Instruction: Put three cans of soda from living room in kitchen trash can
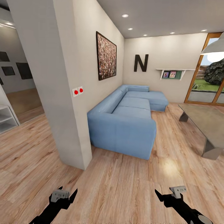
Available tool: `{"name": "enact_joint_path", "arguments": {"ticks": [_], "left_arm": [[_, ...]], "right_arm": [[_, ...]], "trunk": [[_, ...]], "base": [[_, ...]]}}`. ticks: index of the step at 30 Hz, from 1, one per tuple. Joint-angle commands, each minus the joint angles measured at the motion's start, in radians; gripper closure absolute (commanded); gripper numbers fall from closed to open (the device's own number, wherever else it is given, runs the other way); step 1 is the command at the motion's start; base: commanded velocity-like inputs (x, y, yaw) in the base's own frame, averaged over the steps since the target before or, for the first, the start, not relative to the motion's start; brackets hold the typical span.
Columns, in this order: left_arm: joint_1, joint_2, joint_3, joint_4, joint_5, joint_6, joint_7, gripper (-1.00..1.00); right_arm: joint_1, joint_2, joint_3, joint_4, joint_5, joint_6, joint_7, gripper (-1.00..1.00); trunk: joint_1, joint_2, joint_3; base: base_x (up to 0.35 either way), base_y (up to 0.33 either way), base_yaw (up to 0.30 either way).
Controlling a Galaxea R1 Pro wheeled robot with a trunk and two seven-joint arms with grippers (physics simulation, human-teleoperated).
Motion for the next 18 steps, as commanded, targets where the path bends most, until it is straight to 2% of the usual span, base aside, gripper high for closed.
{"name": "enact_joint_path", "arguments": {"ticks": [1,18], "left_arm": [[0.0,0.0,0.0,0.0,0.0,0.0,0.0,-1.0],[0.0,0.0,0.0,0.0,0.0,0.0,0.0,-1.0]], "right_arm": [[0.0,0.0,0.0,0.0,0.0,0.0,0.0,-1.0],[0.0,0.0,0.0,0.003,0.001,0.0,0.0,-1.0]], "trunk": [[0.0,0.0,-0.002],[0.0,0.0,-0.029]], "base": [[0.0,0.0,0.0],[0.0,0.0,0.0]]}}
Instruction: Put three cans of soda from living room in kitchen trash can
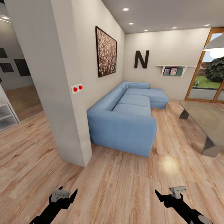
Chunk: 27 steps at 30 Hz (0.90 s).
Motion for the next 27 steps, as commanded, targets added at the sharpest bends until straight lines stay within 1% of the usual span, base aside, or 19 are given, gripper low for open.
{"name": "enact_joint_path", "arguments": {"ticks": [1,15,27], "left_arm": [[0.0,0.0,0.0,0.0,0.0,0.0,0.0,-1.0],[0.0,0.0,0.0,0.0,0.0,-0.001,0.0,-1.0],[0.0,0.0,0.0,0.0,0.0,-0.001,0.0,-1.0]], "right_arm": [[0.0,0.0,0.0,0.0,0.0,0.0,0.0,-1.0],[0.0,0.0,0.0,0.0,0.0,0.0,0.0,-1.0],[0.0,0.0,0.0,0.009,-0.001,-0.003,-0.001,-1.0]], "trunk": [[0.0,0.0,-0.002],[0.0,0.0,-0.023],[0.0,0.0,-0.027]], "base": [[0.0,0.0,0.0],[0.0,0.0,0.0],[0.0,0.0,0.0]]}}
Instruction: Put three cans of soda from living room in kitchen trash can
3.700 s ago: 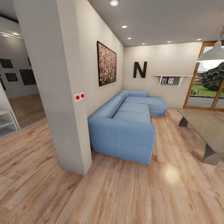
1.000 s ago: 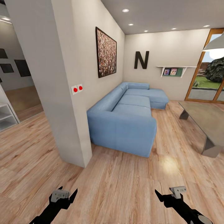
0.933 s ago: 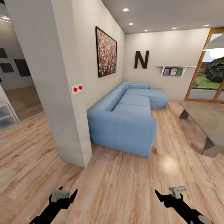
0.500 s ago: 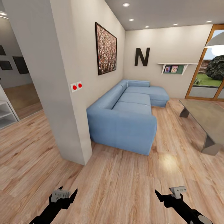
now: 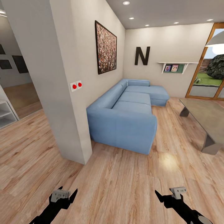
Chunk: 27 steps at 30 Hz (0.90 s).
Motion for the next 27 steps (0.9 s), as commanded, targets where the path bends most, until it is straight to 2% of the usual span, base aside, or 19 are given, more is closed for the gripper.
{"name": "enact_joint_path", "arguments": {"ticks": [1,20,27], "left_arm": [[0.0,0.0,0.0,0.0,0.0,0.0,0.0,-1.0],[0.0,0.0,-0.001,0.001,-0.001,0.0,0.0,-1.0],[0.0,0.0,-0.001,0.001,-0.001,0.0,0.0,-1.0]], "right_arm": [[0.0,0.0,0.0,0.0,0.0,0.0,0.0,-1.0],[0.0,0.006,0.002,0.003,0.002,0.001,0.0,-1.0],[0.0,0.008,0.0,0.003,0.002,0.003,-0.001,-1.0]], "trunk": [[0.0,0.0,0.0],[0.0,0.0,0.0],[0.0,0.0,0.0]], "base": [[0.0,0.0,0.0],[0.0,0.0,-0.003],[0.0,0.0,-0.186]]}}
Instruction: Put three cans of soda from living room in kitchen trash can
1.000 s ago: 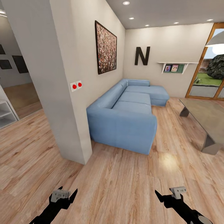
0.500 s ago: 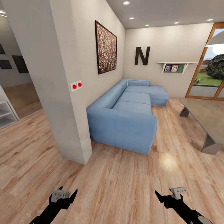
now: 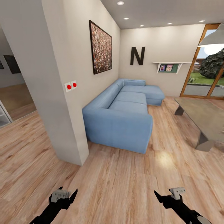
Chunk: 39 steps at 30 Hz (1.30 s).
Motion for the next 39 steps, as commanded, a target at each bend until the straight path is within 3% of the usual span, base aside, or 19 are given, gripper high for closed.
{"name": "enact_joint_path", "arguments": {"ticks": [1,39], "left_arm": [[0.0,0.0,0.0,0.0,0.0,0.0,0.0,-1.0],[0.0,0.0,-0.002,0.001,-0.001,0.0,0.0,-1.0]], "right_arm": [[0.0,0.0,0.0,0.0,0.0,0.0,0.0,-1.0],[0.0,-0.002,0.0,0.0,-0.002,0.0,-0.001,-1.0]], "trunk": [[0.0,0.0,0.0],[0.0,0.0,0.015]], "base": [[0.0,0.0,-0.231],[0.0,0.0,-0.248]]}}
